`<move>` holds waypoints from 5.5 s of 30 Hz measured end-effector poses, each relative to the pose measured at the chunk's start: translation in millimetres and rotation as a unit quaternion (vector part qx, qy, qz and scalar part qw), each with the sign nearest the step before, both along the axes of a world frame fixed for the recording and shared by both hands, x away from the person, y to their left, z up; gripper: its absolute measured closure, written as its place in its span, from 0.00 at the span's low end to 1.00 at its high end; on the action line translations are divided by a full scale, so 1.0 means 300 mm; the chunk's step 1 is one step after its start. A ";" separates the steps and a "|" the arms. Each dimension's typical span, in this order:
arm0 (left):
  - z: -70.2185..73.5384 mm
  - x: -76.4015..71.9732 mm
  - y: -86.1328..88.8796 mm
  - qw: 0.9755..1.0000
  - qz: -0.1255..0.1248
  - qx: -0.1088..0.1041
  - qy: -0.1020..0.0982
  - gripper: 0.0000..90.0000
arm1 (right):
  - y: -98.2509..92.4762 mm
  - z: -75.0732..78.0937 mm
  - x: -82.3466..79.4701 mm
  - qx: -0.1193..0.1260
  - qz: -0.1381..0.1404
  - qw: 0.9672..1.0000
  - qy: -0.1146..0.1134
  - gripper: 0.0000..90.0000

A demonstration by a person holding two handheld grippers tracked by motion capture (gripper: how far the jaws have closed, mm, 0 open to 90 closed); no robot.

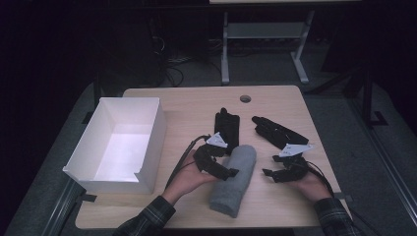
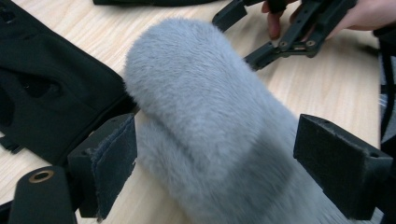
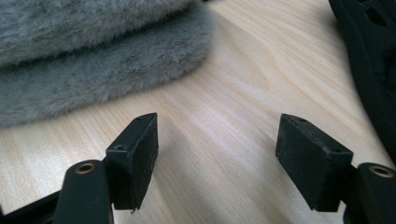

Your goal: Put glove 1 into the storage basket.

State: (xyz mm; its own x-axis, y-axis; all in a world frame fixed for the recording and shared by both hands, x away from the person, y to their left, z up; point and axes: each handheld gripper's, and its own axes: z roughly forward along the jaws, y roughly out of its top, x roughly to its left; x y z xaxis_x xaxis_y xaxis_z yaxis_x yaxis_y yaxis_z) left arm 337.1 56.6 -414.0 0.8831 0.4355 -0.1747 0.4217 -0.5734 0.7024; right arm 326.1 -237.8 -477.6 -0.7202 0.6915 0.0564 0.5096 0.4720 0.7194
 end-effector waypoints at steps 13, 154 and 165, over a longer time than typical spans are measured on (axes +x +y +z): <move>-0.125 0.037 -0.064 0.999 -0.008 0.034 0.013 0.14 | 0.004 -0.007 -0.008 -0.002 0.000 1.000 -0.012 0.31; -0.011 0.263 1.009 0.944 0.300 0.079 0.114 0.33 | 0.011 -0.014 -0.006 -0.002 -0.009 1.000 -0.014 0.21; 0.097 0.272 0.992 0.940 0.325 0.085 0.065 0.16 | 0.011 -0.014 -0.006 -0.002 -0.009 1.000 -0.014 0.21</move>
State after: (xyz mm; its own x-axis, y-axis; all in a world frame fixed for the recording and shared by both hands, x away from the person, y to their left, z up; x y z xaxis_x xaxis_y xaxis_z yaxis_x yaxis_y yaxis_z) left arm 418.7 354.2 -384.9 0.3978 0.9065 -0.1418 0.7973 -0.2650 0.5424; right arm 324.1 -234.4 -481.7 -0.7083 0.7051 0.0339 0.4987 0.4658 0.7310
